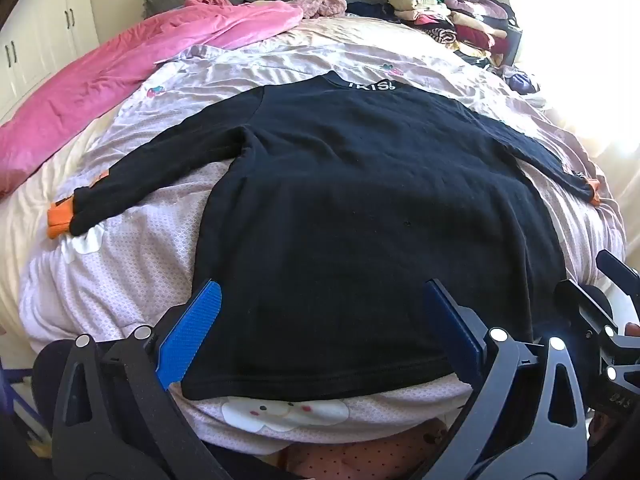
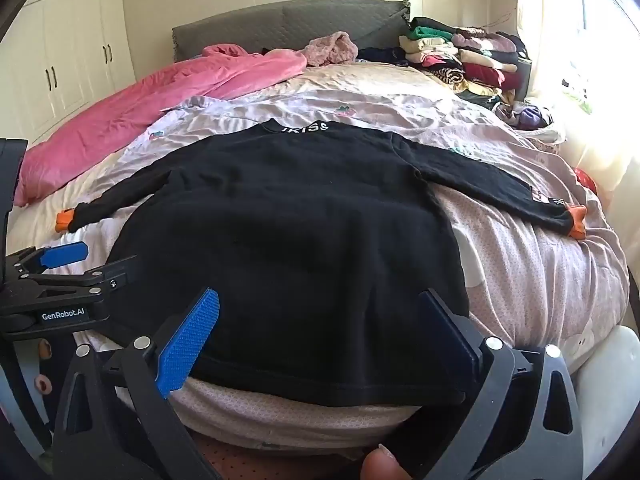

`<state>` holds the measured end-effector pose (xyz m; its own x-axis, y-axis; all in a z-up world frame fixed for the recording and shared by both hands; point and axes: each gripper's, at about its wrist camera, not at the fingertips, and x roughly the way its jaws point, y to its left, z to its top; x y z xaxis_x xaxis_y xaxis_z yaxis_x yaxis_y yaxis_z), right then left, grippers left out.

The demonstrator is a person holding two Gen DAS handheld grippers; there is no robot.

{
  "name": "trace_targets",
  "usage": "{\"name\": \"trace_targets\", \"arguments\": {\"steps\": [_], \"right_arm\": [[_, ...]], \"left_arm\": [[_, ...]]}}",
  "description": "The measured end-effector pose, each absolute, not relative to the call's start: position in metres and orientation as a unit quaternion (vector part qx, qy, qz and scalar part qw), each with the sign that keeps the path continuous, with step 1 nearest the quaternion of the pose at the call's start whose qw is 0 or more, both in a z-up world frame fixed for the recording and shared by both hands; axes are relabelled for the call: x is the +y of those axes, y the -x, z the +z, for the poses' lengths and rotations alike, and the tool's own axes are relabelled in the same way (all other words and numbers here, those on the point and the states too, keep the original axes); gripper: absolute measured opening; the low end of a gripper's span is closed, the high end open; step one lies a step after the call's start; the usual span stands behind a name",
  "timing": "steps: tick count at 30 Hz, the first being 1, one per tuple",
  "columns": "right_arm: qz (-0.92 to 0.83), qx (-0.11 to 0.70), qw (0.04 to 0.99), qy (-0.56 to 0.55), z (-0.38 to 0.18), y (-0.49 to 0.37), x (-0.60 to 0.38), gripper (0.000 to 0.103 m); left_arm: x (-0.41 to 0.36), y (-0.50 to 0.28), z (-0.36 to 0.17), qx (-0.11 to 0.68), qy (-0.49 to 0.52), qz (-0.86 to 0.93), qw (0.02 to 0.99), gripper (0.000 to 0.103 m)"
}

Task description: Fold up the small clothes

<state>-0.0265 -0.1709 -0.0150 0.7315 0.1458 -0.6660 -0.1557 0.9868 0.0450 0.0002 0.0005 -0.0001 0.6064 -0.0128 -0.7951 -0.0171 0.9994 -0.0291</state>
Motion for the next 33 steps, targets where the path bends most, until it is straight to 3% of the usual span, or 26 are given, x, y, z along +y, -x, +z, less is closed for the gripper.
{"name": "trace_targets", "arguments": {"steps": [33], "right_arm": [[0.080,0.350,0.933,0.015,-0.0081,0.0346,-0.1683,0.099]], "left_arm": [[0.0015,0.0026,0.0005,0.441,0.015,0.000,0.898,0.094]]}}
